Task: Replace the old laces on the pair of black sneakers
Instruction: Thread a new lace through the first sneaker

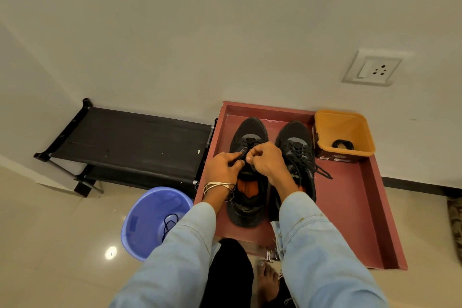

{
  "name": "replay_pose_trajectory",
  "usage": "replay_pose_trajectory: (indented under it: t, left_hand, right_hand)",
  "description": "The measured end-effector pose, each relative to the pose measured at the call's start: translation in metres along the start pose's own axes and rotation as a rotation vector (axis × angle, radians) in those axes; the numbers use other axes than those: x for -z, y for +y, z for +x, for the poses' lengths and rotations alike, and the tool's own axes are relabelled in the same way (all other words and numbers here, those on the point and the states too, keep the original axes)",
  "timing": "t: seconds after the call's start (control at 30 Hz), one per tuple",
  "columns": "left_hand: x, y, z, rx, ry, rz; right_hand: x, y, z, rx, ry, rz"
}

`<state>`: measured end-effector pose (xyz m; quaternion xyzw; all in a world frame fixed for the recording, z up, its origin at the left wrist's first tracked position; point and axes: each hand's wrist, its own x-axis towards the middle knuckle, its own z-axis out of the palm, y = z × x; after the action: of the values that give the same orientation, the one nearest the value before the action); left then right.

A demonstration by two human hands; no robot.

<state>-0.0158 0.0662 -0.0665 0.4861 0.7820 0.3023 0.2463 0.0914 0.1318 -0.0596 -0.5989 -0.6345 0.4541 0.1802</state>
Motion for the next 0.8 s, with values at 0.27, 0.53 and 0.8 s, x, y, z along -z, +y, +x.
replay_pose_trajectory:
  t: [0.27, 0.53, 0.8]
  left_hand:
    - [0.002, 0.002, 0.003, -0.021, -0.017, 0.062]
    - [0.002, 0.0, 0.005, -0.022, -0.049, 0.056]
    - [0.007, -0.004, 0.013, 0.021, -0.049, -0.045]
  right_hand:
    - [-0.014, 0.0, 0.002, -0.026, 0.143, -0.043]
    - [-0.02, 0.004, 0.0, -0.067, 0.185, 0.077]
    - [-0.016, 0.005, -0.005, -0.124, 0.18, 0.29]
